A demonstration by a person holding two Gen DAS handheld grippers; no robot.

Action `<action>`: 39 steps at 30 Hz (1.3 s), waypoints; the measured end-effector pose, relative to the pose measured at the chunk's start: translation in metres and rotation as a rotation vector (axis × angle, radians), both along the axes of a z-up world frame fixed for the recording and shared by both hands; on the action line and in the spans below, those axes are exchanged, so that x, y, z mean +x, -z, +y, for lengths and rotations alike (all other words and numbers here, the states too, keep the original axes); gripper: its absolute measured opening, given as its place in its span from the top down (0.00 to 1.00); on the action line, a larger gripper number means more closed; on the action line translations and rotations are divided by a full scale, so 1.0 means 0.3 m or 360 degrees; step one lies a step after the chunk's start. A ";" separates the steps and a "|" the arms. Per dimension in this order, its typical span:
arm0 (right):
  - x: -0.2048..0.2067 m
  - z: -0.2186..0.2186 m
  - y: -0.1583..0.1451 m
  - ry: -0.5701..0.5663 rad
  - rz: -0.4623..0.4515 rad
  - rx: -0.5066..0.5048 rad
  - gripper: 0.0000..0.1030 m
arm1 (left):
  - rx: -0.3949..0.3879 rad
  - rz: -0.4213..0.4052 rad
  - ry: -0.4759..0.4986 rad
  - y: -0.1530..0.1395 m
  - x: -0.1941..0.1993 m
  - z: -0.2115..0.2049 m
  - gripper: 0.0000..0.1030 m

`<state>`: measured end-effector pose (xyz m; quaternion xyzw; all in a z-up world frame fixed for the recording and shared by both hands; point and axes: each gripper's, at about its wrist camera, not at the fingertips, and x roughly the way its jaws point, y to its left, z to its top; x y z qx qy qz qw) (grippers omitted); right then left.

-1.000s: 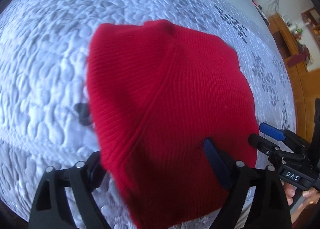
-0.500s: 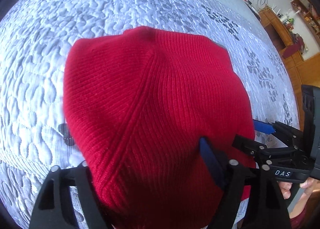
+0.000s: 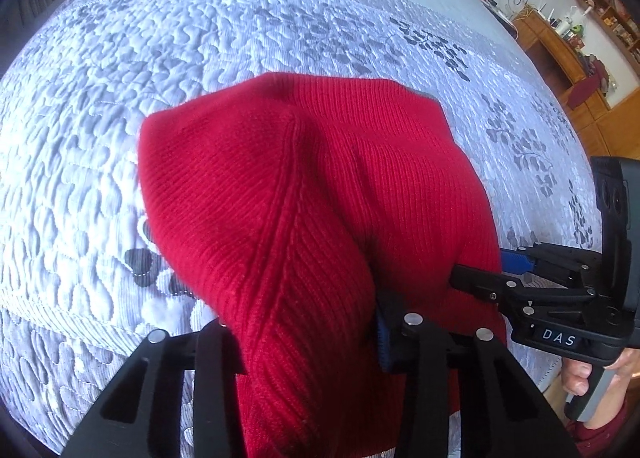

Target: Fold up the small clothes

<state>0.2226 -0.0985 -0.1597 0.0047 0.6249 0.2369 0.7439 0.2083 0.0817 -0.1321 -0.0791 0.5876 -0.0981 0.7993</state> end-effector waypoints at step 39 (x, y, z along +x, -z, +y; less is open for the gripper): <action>-0.138 -0.307 -0.318 0.0024 -0.0295 -0.0015 0.75 | -0.0149 -0.0167 0.0190 -0.206 -0.087 -0.382 0.66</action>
